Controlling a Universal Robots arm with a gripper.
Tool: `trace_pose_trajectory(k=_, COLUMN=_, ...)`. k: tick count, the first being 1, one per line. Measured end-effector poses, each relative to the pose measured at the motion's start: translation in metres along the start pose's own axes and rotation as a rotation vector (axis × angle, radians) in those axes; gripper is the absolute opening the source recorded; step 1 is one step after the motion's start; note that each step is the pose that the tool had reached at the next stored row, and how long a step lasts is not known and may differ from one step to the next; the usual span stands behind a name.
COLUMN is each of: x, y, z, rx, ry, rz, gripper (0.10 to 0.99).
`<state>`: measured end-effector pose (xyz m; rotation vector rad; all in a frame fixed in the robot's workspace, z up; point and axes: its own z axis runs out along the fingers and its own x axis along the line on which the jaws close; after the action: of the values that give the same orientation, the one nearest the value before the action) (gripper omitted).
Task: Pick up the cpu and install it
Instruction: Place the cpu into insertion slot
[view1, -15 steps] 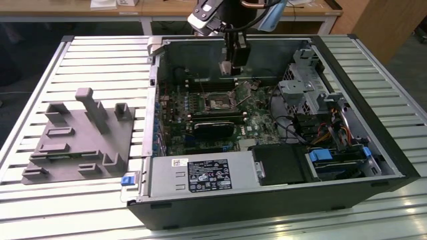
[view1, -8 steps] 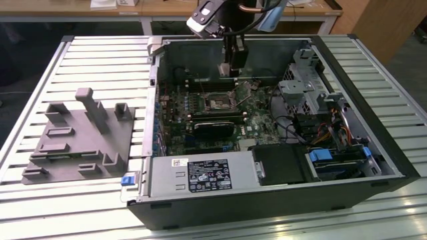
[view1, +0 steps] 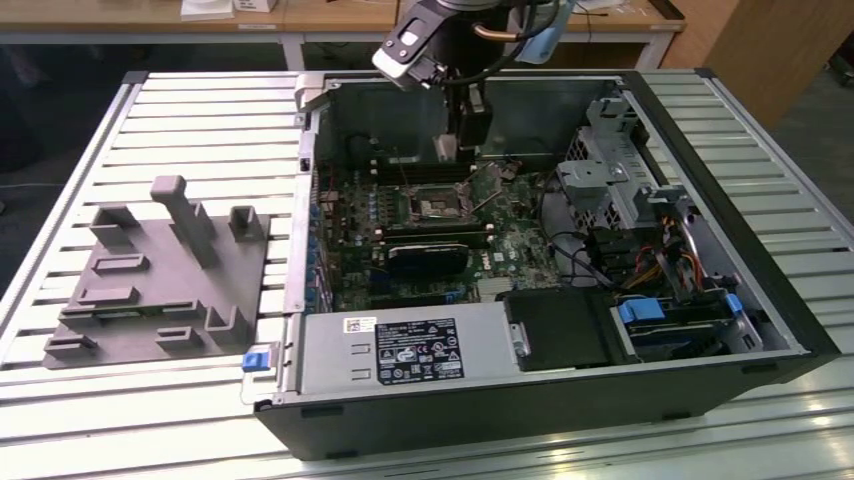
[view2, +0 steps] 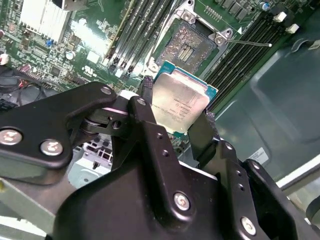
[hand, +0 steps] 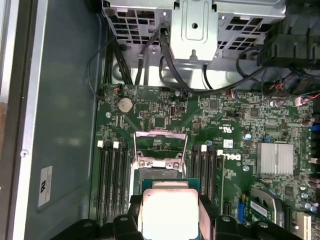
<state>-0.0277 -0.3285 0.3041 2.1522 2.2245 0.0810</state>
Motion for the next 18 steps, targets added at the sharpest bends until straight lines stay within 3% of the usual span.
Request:
trace_pose_trajectory(k=6, x=0.001, y=-0.0025, z=0.0131, rx=0.0, ry=-0.0037, rz=0.016, gripper=0.533)
trace_pose_trajectory(k=12, x=0.0011, y=-0.0039, z=0.0174, rx=0.0, ry=-0.0038, rz=0.017, gripper=0.533)
trace_pose_trajectory(k=18, x=0.0024, y=-0.0096, z=0.0249, rx=0.0, ry=-0.0038, rz=0.017, gripper=0.533)
